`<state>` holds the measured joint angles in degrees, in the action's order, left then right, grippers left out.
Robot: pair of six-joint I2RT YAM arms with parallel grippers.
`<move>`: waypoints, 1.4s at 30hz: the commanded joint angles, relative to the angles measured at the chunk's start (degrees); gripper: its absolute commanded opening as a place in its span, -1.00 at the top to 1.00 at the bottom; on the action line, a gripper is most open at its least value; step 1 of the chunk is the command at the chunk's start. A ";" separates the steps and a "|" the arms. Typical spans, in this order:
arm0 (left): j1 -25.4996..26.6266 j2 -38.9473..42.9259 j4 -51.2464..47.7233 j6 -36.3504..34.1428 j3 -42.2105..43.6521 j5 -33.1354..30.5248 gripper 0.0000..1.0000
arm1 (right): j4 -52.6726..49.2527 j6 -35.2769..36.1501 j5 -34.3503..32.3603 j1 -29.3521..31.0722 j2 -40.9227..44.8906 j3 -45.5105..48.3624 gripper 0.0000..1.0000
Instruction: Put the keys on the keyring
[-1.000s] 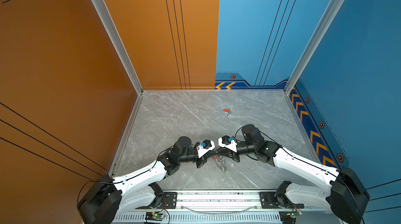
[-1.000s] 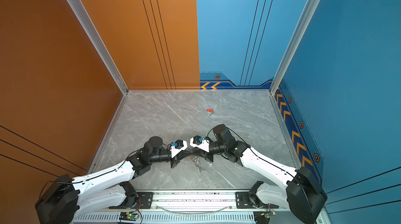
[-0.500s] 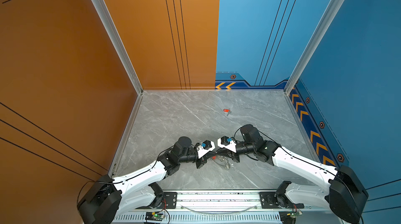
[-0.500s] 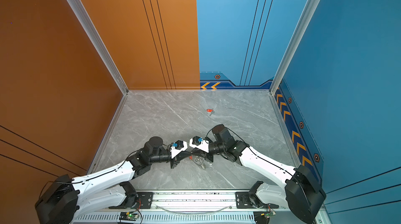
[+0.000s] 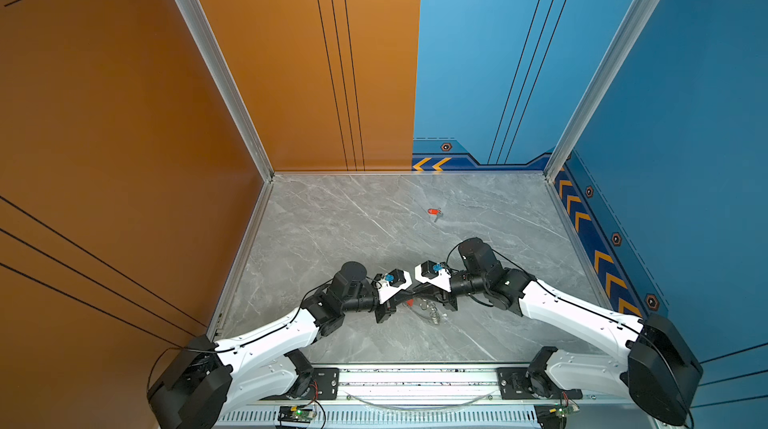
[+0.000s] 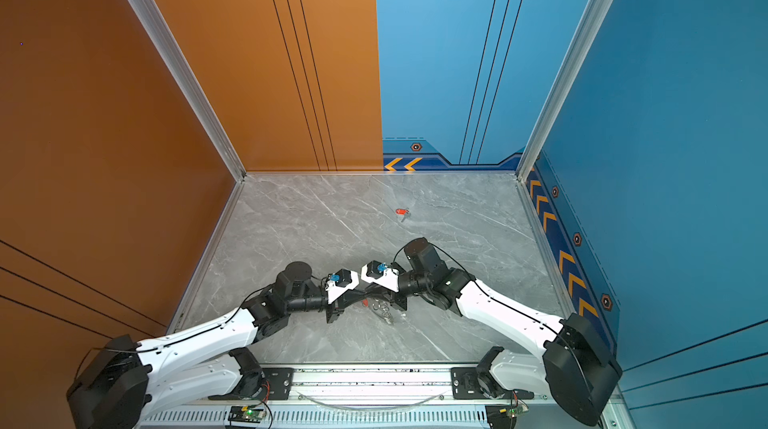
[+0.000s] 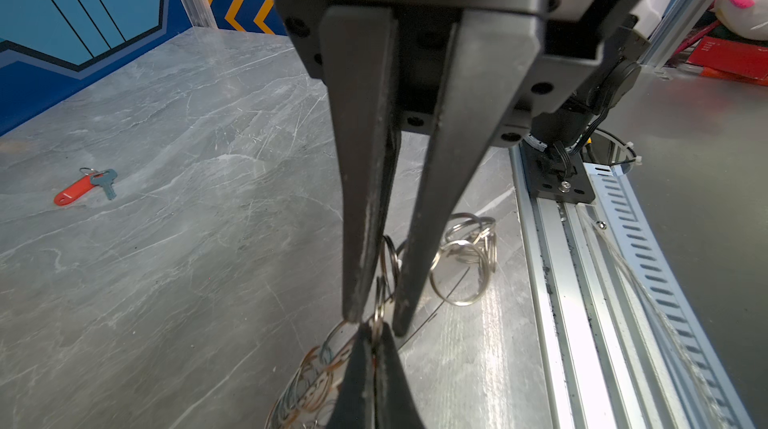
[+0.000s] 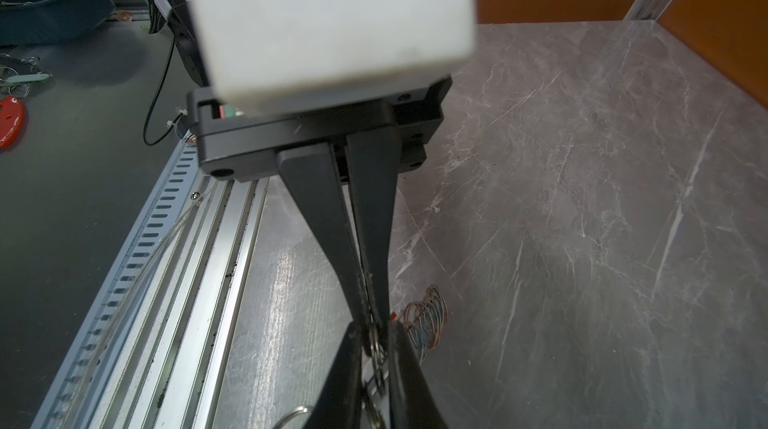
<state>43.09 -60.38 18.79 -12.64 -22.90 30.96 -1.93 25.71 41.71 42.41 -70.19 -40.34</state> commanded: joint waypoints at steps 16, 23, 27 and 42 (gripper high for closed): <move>0.58 2.46 1.88 -2.16 -0.19 2.84 1.00 | -0.88 -1.63 5.75 -3.83 1.29 -0.22 0.64; 0.78 1.25 1.90 -2.20 -0.49 4.56 1.00 | -2.27 -0.59 5.83 -3.74 0.46 -1.14 0.65; 0.74 0.83 1.87 -2.12 -0.68 5.14 1.00 | -3.27 0.30 5.92 -3.74 -0.15 -1.50 0.68; 0.72 -0.61 1.87 -2.52 -0.81 6.39 1.00 | -4.29 0.82 6.98 -3.83 1.05 -1.73 0.59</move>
<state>43.20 -60.99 19.05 -14.17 -22.90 34.96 -4.03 25.36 49.45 38.65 -69.21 -40.58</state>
